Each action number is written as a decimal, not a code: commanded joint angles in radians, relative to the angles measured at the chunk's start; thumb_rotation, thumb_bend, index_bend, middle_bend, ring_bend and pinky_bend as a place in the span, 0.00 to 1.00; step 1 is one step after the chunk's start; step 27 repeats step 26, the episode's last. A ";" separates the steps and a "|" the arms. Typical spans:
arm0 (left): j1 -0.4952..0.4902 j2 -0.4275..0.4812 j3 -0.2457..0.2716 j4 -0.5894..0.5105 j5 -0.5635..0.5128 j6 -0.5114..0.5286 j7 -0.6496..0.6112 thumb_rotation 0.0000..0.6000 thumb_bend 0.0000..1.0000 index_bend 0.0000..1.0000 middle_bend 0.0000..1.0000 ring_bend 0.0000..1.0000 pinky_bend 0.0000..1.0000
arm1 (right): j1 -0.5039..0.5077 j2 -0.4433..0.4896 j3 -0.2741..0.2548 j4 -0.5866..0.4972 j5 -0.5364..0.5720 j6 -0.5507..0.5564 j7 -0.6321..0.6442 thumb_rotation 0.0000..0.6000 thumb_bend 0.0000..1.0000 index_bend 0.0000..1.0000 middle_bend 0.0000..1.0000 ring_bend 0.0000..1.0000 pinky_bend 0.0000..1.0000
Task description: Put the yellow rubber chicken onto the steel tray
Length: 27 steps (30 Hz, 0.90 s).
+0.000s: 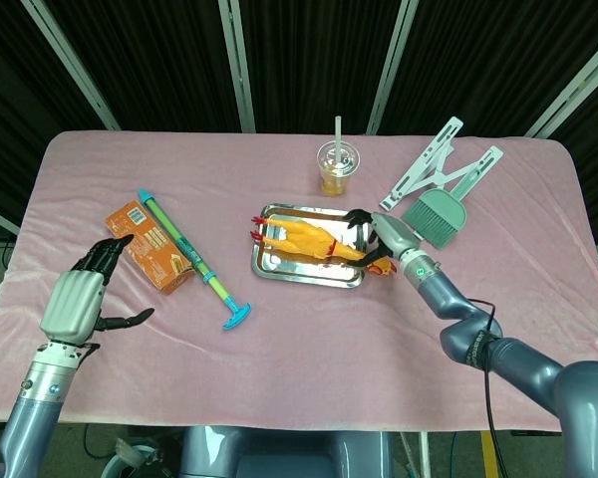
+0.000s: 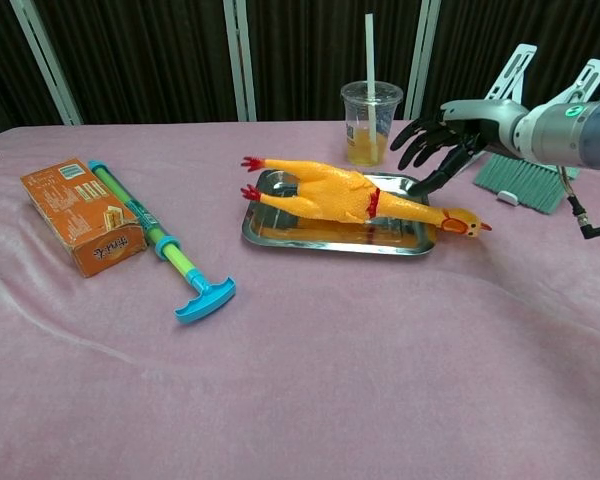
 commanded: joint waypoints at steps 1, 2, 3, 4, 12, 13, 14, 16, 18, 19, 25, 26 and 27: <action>0.015 0.025 -0.005 0.012 -0.017 0.007 0.007 0.84 0.00 0.07 0.13 0.10 0.29 | -0.068 0.062 0.003 -0.055 -0.012 0.123 -0.037 1.00 0.03 0.34 0.31 0.27 0.42; 0.019 0.033 -0.005 0.016 -0.021 0.009 0.009 0.88 0.00 0.07 0.13 0.10 0.29 | -0.091 0.079 0.001 -0.073 -0.011 0.157 -0.052 1.00 0.09 0.38 0.33 0.29 0.43; 0.024 0.040 -0.003 0.021 -0.024 0.010 0.011 0.95 0.00 0.07 0.13 0.10 0.28 | -0.110 0.092 -0.001 -0.091 -0.010 0.186 -0.067 1.00 0.12 0.39 0.33 0.29 0.43; 0.027 0.044 -0.001 0.023 -0.024 0.010 0.011 0.99 0.01 0.08 0.13 0.10 0.26 | -0.125 0.103 -0.003 -0.102 -0.010 0.208 -0.080 1.00 0.17 0.41 0.34 0.29 0.43; 0.066 0.093 0.016 0.056 -0.051 0.013 0.010 1.00 0.02 0.10 0.13 0.10 0.16 | -0.288 0.189 -0.036 -0.202 0.005 0.442 -0.257 1.00 0.24 0.41 0.34 0.29 0.41; 0.071 0.095 0.018 0.062 -0.052 0.017 0.008 1.00 0.02 0.10 0.13 0.10 0.15 | -0.305 0.198 -0.041 -0.212 0.004 0.465 -0.276 1.00 0.24 0.38 0.34 0.27 0.37; 0.080 0.097 0.023 0.073 -0.046 0.025 0.007 1.00 0.02 0.11 0.13 0.10 0.15 | -0.335 0.214 -0.051 -0.224 0.001 0.507 -0.308 1.00 0.24 0.34 0.33 0.25 0.34; 0.097 0.094 0.031 0.094 -0.029 0.048 0.008 1.00 0.02 0.11 0.13 0.10 0.14 | -0.386 0.240 -0.073 -0.248 -0.005 0.572 -0.361 1.00 0.24 0.25 0.30 0.20 0.27; 0.118 0.087 0.043 0.114 -0.009 0.075 0.006 1.00 0.02 0.11 0.13 0.10 0.14 | -0.442 0.266 -0.096 -0.279 -0.011 0.639 -0.410 1.00 0.24 0.18 0.24 0.14 0.22; 0.130 0.083 0.049 0.121 0.001 0.089 -0.001 1.00 0.03 0.11 0.13 0.10 0.14 | -0.472 0.278 -0.106 -0.299 -0.014 0.676 -0.432 1.00 0.24 0.15 0.22 0.11 0.19; 0.221 0.094 0.119 0.108 0.092 0.168 -0.033 1.00 0.03 0.11 0.13 0.09 0.12 | -0.664 0.320 -0.179 -0.417 -0.064 0.907 -0.464 1.00 0.24 0.10 0.17 0.06 0.15; 0.227 0.093 0.123 0.108 0.099 0.173 -0.035 1.00 0.02 0.11 0.13 0.09 0.12 | -0.673 0.321 -0.182 -0.423 -0.069 0.918 -0.468 1.00 0.24 0.10 0.17 0.05 0.15; 0.227 0.093 0.123 0.108 0.099 0.173 -0.035 1.00 0.02 0.11 0.13 0.09 0.12 | -0.673 0.321 -0.182 -0.423 -0.069 0.918 -0.468 1.00 0.24 0.10 0.17 0.05 0.15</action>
